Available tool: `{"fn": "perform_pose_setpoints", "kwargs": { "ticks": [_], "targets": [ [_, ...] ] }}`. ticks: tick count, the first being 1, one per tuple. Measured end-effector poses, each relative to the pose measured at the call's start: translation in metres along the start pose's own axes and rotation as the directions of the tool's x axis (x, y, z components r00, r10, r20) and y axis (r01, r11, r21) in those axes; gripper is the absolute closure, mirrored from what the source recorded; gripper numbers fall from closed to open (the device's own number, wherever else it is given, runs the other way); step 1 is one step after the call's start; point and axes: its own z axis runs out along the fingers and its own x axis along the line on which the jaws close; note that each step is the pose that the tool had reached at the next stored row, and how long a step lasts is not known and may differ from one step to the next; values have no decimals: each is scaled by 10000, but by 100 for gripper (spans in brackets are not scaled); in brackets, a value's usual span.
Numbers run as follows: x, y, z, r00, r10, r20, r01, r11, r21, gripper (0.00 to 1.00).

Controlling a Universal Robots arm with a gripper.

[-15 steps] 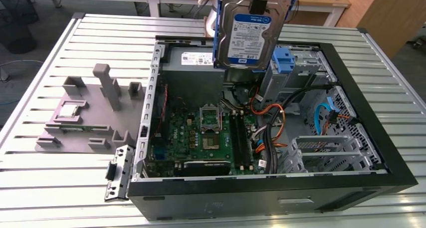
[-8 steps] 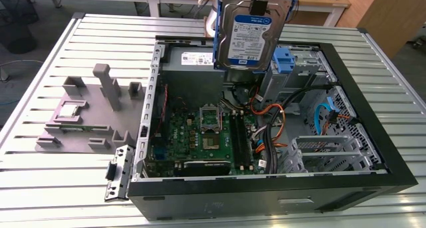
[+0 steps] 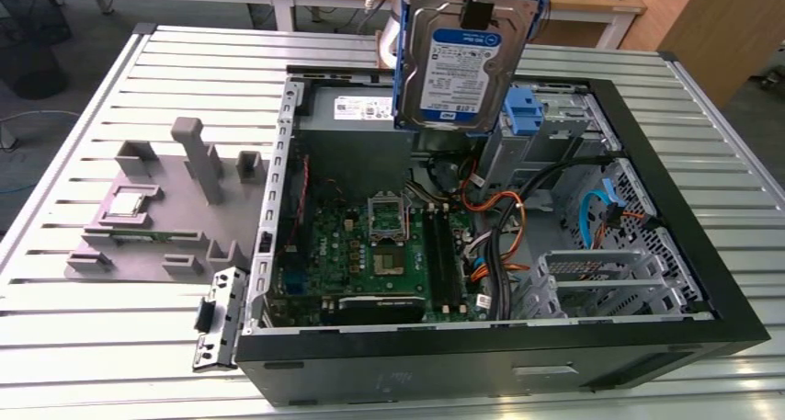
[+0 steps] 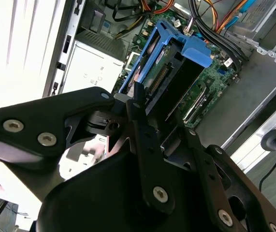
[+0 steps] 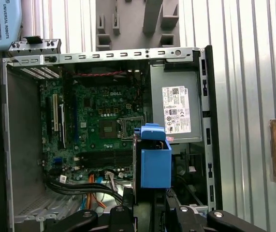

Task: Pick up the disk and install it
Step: 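Pick up the disk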

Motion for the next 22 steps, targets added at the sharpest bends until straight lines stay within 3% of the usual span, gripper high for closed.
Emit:
{"fn": "perform_pose_setpoints", "kwargs": {
  "ticks": [15, 22],
  "targets": [
    [21, -2, -1, 10000, 0, -36, 0, 10000, 2, 65],
    [118, -12, -2, 10000, 2, -84, -2, 10000, 6, 65]
  ]
}}
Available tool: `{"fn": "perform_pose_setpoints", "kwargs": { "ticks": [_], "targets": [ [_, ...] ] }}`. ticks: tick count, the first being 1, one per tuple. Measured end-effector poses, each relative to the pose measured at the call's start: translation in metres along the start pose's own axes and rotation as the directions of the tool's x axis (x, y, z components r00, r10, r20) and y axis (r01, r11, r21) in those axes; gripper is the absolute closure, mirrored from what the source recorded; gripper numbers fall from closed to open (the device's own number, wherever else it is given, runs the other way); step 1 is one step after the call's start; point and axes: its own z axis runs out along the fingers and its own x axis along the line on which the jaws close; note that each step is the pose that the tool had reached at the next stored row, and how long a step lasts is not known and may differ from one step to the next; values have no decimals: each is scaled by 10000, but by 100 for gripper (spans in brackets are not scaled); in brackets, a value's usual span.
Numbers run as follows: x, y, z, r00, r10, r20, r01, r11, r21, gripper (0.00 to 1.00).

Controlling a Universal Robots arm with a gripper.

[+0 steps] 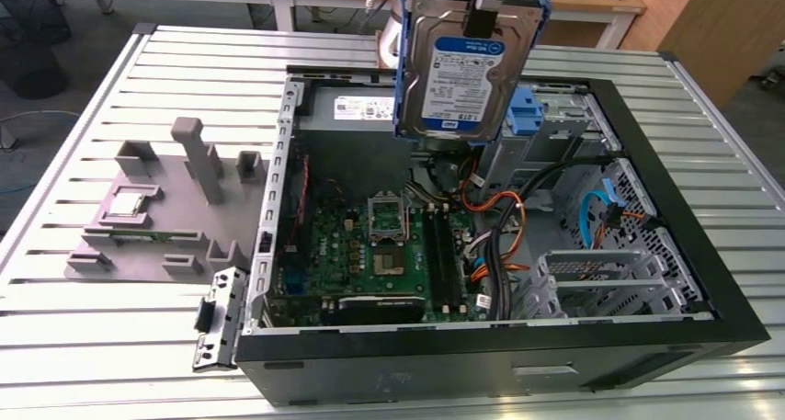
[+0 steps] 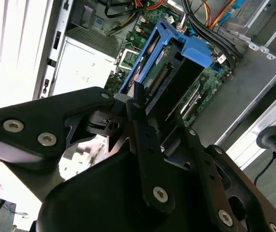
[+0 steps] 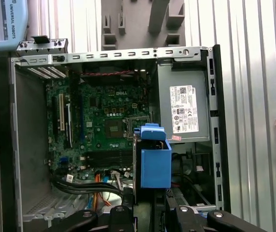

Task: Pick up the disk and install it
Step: 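Pick up the disk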

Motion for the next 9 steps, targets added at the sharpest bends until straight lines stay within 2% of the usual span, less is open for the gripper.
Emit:
{"fn": "perform_pose_setpoints", "kwargs": {
  "ticks": [9],
  "targets": [
    [114, -9, 1, 10000, 4, -85, -4, 10000, 6, 65]
  ]
}}
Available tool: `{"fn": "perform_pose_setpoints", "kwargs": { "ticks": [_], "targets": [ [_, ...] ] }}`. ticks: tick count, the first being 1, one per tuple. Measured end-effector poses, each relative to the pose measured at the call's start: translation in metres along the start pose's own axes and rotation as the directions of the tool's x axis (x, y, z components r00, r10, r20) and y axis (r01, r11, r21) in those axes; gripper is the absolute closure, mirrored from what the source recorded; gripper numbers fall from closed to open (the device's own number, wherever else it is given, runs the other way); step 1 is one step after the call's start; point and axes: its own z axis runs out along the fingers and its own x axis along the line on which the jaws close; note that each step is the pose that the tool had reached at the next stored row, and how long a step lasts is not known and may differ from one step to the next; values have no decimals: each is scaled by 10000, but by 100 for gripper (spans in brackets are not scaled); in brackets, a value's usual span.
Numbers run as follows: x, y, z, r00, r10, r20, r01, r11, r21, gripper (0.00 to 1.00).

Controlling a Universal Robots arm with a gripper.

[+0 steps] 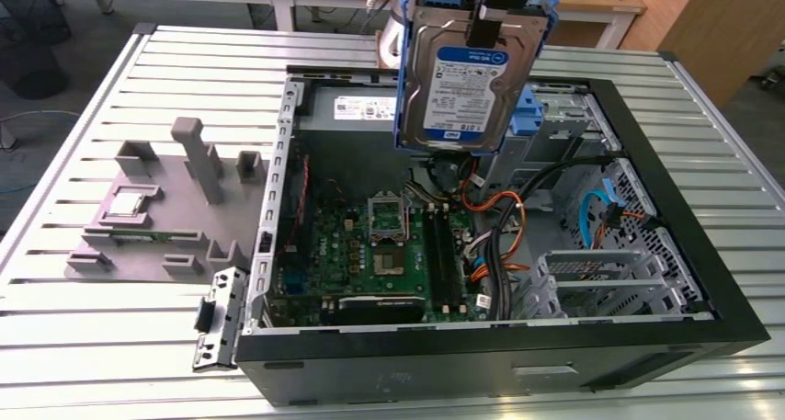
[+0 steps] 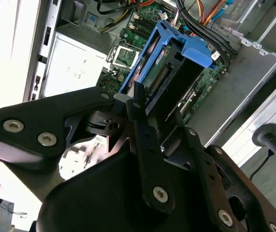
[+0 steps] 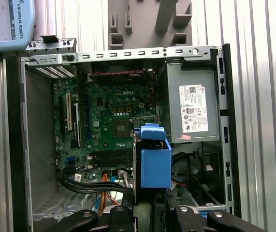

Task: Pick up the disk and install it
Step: 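Pick up the disk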

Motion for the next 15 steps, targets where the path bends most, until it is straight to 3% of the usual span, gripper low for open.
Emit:
{"fn": "perform_pose_setpoints", "kwargs": {
  "ticks": [15],
  "targets": [
    [20, -3, -1, 10000, -2, -10, 2, 10000, 0, 65]
  ]
}}
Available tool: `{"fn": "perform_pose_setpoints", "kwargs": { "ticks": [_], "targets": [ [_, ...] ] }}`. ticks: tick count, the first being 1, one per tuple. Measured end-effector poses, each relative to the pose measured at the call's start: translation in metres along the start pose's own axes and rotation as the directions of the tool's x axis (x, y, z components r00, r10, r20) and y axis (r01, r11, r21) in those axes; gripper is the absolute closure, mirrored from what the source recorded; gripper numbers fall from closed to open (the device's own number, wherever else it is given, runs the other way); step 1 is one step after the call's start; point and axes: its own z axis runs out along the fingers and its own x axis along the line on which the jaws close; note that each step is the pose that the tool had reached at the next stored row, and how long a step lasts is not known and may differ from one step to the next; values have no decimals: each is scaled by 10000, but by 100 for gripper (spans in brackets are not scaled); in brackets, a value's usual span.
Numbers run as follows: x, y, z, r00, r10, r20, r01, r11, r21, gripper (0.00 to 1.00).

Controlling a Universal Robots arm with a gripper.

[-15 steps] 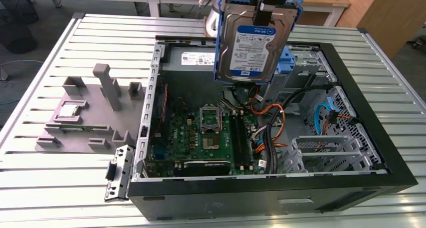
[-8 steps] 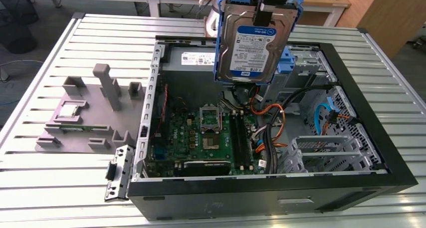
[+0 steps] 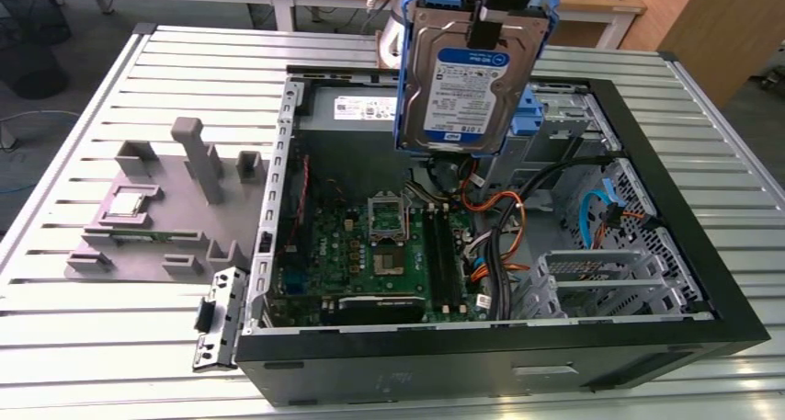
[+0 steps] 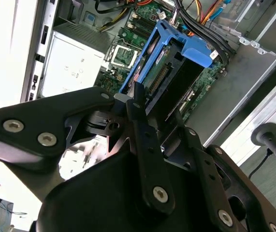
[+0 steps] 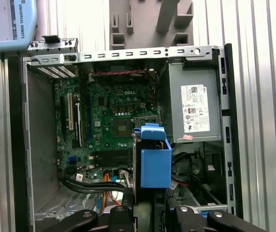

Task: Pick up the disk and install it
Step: 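Pick up the disk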

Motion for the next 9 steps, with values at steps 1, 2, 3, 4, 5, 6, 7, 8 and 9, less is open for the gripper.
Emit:
{"fn": "perform_pose_setpoints", "kwargs": {
  "ticks": [1, 2, 3, 4, 5, 6, 7, 8, 9],
  "targets": [
    [9, -1, 0, 10000, 0, -3, 0, 10000, 0, 65],
    [21, -1, 0, 10000, 1, -5, -1, 10000, 1, 65],
    [36, -2, 1, 10000, 1, -5, -1, 10000, 1, 65],
    [52, -4, 0, 10000, 1, -7, -1, 10000, 1, 65],
    [69, -5, 0, 10000, 1, -7, -1, 10000, 1, 65],
    [86, -6, 1, 10000, 1, -7, -1, 10000, 1, 65],
    [104, -7, 1, 10000, 0, -6, 0, 10000, 1, 65],
    [124, -9, 2, 10000, 1, -6, -1, 10000, 2, 65],
    [146, -10, 2, 10000, 1, -6, -1, 10000, 1, 65]
  ]
}}
